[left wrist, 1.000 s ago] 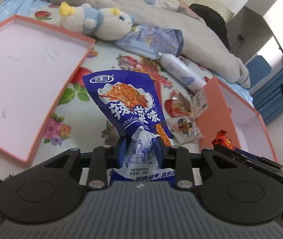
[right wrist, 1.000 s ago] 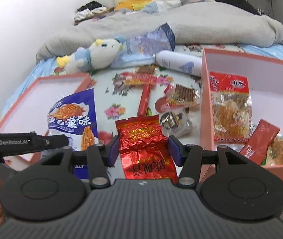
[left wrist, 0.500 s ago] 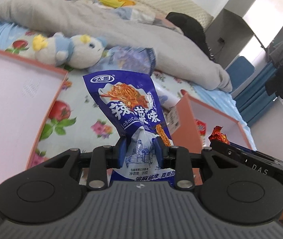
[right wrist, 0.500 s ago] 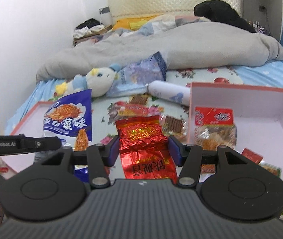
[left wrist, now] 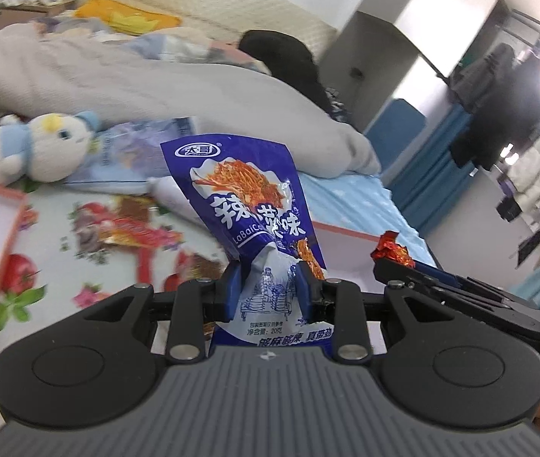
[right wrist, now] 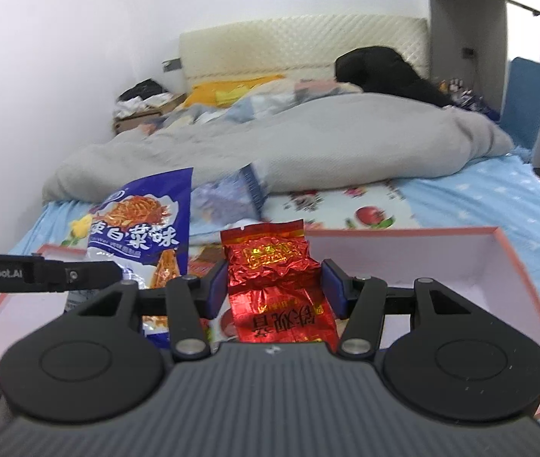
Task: Organize snacks
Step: 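Open the right tool over the box while the left tool releases the blue bag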
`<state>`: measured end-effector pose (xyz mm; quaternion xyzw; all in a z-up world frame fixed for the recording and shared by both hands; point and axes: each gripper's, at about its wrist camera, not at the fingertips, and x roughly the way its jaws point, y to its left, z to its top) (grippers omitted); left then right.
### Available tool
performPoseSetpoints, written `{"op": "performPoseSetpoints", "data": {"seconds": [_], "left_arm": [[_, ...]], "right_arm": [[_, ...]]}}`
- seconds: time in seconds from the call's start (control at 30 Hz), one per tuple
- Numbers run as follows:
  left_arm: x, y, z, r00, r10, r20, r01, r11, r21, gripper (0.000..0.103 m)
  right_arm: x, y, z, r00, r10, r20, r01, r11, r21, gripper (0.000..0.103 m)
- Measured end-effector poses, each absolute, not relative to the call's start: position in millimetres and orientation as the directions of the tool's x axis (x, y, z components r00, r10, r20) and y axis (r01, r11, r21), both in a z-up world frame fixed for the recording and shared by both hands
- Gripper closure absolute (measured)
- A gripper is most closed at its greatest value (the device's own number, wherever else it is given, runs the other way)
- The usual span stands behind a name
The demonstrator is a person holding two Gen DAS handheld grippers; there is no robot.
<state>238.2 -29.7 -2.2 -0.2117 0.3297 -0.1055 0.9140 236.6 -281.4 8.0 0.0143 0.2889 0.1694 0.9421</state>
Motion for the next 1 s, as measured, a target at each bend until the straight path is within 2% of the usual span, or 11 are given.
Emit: {"op": "performPoseSetpoints", "data": {"seconds": [0.17,0.33,0.6,0.73,0.8,0.87,0.9,1.0], "left_arm": [[264.0,-63.6,-2.8,0.74,-0.373,-0.56,0.088,0.878,-0.47,0.076],[297.5,-98.8,-19.5,0.683,-0.424,-0.594,0.133,0.873,-0.47,0.081],[325.1,-128.6,-66.8,0.611,-0.418,-0.672,0.137,0.892,-0.431,0.081],[330.7,-118.4,-89.6,0.596,-0.364,-0.716,0.115,0.921,-0.372,0.08],[332.1,-109.1,-99.7,0.594,-0.319,-0.739,0.098,0.94,-0.327,0.076],[334.9,-97.3,-107.8,0.585,-0.286,-0.759,0.076,0.951,-0.3,0.054],[337.1,-91.5,-112.1,0.584,-0.271,-0.765,0.068,0.956,-0.287,0.049],[344.9,-74.7,-123.7,0.58,-0.223,-0.783,0.047,0.969,-0.241,0.042]], "right_arm": [[242.9,-303.5,5.1,0.792,0.289,-0.538,-0.287,0.954,0.09,0.048],[256.7,-336.0,-18.0,0.786,0.226,-0.576,-0.221,0.972,0.079,0.048],[280.9,-377.0,-85.2,0.697,0.159,-0.699,-0.11,0.987,0.114,0.047],[285.6,-378.3,-109.9,0.654,0.159,-0.74,-0.116,0.987,0.11,0.048],[286.4,-376.7,-115.2,0.644,0.163,-0.747,-0.13,0.986,0.102,0.048],[289.2,-373.8,-117.6,0.636,0.152,-0.757,-0.134,0.987,0.086,0.037],[290.0,-372.7,-117.5,0.637,0.145,-0.757,-0.131,0.988,0.079,0.027],[288.8,-368.9,-110.6,0.645,0.141,-0.751,-0.147,0.987,0.059,0.025]]}}
